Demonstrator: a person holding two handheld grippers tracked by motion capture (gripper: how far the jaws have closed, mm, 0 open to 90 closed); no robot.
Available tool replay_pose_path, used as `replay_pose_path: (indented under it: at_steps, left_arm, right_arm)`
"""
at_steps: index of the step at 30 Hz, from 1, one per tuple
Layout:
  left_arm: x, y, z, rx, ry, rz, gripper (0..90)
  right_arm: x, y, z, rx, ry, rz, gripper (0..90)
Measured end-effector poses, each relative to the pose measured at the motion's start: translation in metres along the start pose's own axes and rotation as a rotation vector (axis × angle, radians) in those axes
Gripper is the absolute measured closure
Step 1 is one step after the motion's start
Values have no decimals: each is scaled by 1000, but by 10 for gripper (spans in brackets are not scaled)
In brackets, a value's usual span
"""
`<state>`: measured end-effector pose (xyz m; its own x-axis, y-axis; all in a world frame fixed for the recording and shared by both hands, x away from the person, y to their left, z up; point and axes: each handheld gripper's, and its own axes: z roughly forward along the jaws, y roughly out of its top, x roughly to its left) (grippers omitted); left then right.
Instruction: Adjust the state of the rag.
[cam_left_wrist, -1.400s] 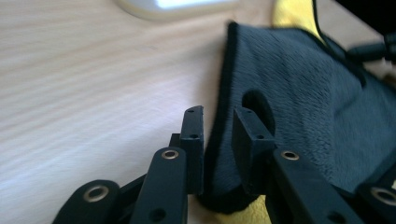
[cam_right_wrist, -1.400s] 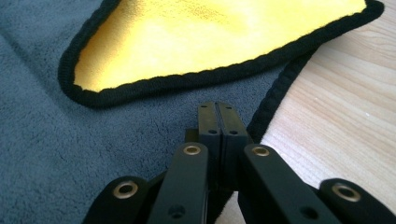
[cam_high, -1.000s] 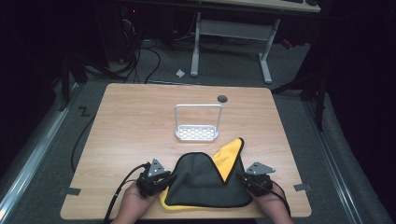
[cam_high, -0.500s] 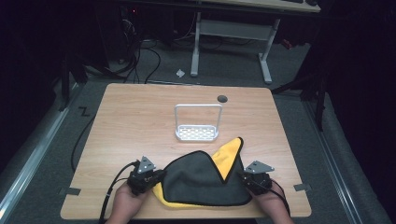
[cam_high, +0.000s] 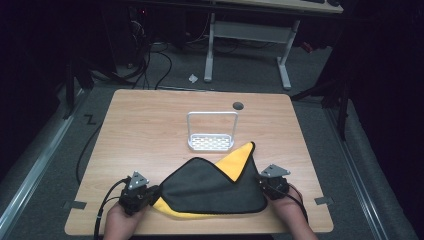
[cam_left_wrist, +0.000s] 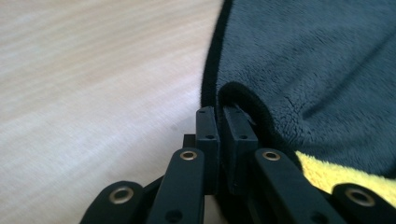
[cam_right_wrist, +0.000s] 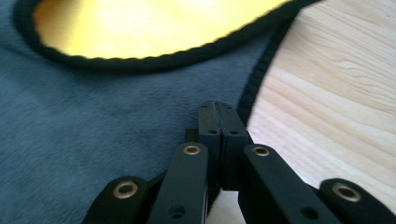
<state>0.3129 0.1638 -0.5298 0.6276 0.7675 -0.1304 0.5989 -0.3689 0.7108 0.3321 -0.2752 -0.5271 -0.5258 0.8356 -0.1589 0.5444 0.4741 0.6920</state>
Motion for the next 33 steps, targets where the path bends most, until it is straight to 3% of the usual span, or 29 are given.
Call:
replay_pose_path:
  at_steps: [4,10,13,14,15,16,18,19,21,22,24,25,28,31,33]
  left_arm:
    - [-10,-3,-5,16,-18,23,820]
    - [-3,8,-13,-63,-34,-5,762]
    - [0,18,-10,-89,-64,-7,767]
    - [-2,30,-7,-103,-69,19,771]
    - [-2,30,-7,-103,-69,19,774]
    - [-4,44,-2,-120,-82,18,793]
    - [-6,52,2,-125,-92,13,829]
    - [-9,59,9,-121,-100,18,829]
    - [-14,74,28,-63,-84,55,848]
    - [-16,85,49,-4,-88,66,859]
    - [-18,93,66,43,-106,70,863]
    - [-18,93,66,43,-106,70,864]
    - [-24,98,88,132,-104,122,874]
    - [-21,98,89,132,-119,89,889]
    - [-20,96,88,118,-106,88,898]
  right_arm:
    - [-5,1,2,0,-4,6,900]
    - [-5,1,3,0,-8,9,900]
    - [-3,-1,0,1,-16,6,900]
    - [-3,-4,-2,-2,-24,0,900]
    - [-2,-6,-4,-2,-26,1,900]
    - [-2,-7,-6,-1,-30,2,900]
    - [-2,-10,-9,-1,-36,-1,900]
    - [-2,-10,-9,-1,-36,-1,900]
    - [-3,-13,-11,-1,-37,3,900]
    - [-3,-14,-12,-1,-38,4,900]
    - [-3,-14,-12,-3,-39,4,900]
    - [-3,-14,-12,-3,-39,4,900]
    - [-4,-14,-11,-5,-26,5,900]
    - [-5,-14,-11,-4,-21,7,900]
    - [-5,-13,-11,-3,-22,3,900]
